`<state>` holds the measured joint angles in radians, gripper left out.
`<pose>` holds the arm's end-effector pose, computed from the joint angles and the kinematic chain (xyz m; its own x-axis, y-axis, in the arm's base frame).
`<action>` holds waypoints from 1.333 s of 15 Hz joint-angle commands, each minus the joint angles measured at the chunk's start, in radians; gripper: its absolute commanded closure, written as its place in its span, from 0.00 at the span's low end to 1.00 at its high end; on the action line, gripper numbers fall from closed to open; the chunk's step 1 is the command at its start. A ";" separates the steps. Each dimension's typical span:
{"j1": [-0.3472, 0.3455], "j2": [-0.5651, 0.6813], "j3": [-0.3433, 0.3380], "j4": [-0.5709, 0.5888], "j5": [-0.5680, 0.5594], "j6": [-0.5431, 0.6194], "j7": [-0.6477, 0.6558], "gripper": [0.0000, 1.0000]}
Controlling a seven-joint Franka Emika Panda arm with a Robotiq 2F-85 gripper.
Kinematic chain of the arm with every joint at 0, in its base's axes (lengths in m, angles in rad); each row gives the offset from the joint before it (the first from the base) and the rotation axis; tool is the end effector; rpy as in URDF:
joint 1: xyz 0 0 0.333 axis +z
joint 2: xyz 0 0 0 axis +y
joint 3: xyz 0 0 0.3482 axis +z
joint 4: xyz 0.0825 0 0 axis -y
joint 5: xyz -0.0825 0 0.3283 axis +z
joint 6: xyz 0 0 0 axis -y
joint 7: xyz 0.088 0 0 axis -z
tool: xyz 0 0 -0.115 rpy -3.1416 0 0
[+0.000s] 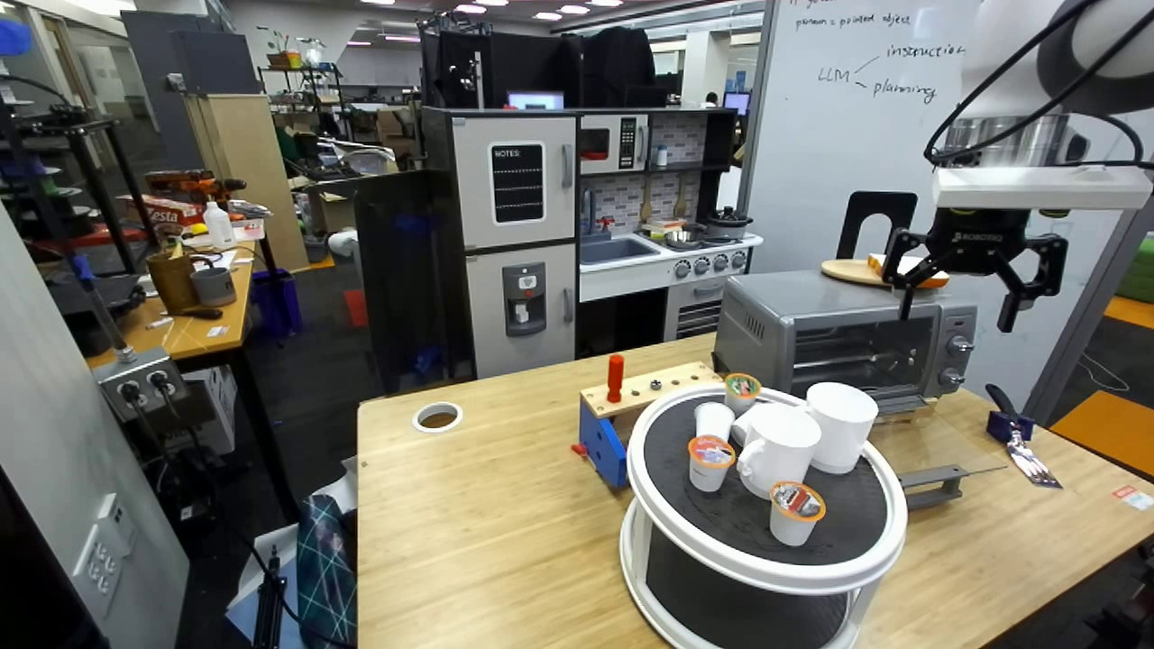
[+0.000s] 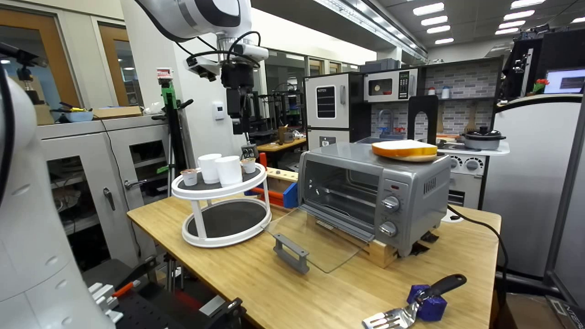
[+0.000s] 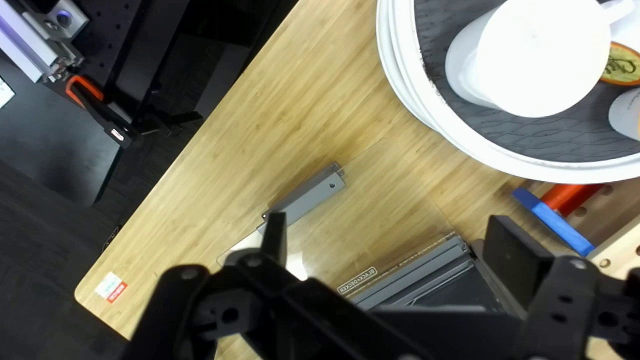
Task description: Open the oven door, place the mug on the right inside the oven
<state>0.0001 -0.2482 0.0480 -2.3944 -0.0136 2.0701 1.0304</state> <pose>0.3933 0.0191 0.4599 0.5586 -0.8292 -0.0194 -0.8261 -0.5582 0.0775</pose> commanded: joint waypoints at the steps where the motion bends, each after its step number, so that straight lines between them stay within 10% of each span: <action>1: -0.012 0.000 0.011 0.001 0.003 -0.002 -0.003 0.00; 20: 0.057 0.001 0.017 0.023 0.311 0.016 -0.285 0.00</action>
<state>0.0532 -0.2572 0.0722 -2.3811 0.2251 2.0966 0.8181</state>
